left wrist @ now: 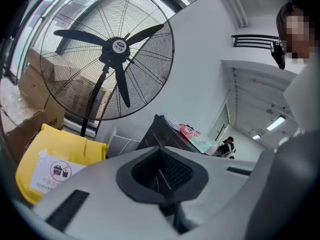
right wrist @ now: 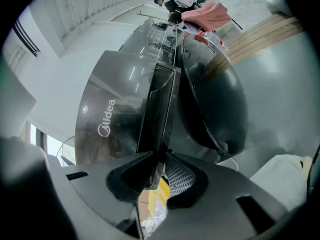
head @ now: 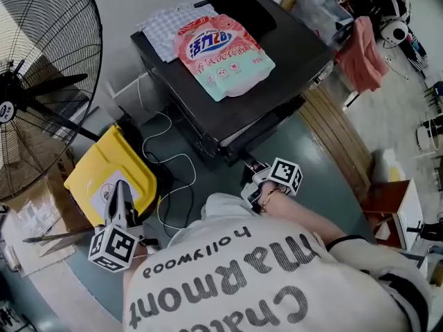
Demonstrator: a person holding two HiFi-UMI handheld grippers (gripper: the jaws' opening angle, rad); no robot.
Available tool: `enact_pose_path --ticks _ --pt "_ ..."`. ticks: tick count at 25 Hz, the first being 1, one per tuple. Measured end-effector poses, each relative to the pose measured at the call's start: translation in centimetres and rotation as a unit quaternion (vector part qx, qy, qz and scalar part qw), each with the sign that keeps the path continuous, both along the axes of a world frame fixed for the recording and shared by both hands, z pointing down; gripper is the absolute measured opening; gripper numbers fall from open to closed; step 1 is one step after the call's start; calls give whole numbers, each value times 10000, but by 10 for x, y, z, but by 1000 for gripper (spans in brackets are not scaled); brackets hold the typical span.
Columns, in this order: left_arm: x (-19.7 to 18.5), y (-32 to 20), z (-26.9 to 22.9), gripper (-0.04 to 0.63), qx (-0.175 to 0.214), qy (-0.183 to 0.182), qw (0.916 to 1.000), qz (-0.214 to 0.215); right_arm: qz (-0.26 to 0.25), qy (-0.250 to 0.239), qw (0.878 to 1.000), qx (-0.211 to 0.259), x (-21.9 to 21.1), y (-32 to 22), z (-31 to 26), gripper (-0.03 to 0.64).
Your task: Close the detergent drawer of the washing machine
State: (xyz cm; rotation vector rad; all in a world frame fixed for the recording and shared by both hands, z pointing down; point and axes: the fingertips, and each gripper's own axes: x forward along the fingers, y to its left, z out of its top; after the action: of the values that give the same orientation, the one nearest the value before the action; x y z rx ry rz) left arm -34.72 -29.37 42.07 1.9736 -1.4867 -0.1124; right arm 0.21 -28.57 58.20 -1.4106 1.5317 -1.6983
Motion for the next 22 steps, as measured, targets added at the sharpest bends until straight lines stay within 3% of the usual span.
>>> enact_pose_path --ticks 22 --pt "3 -32 -5 8 99 3 9999 57 -86 -44 9999 -55 -9 -22 1 92"
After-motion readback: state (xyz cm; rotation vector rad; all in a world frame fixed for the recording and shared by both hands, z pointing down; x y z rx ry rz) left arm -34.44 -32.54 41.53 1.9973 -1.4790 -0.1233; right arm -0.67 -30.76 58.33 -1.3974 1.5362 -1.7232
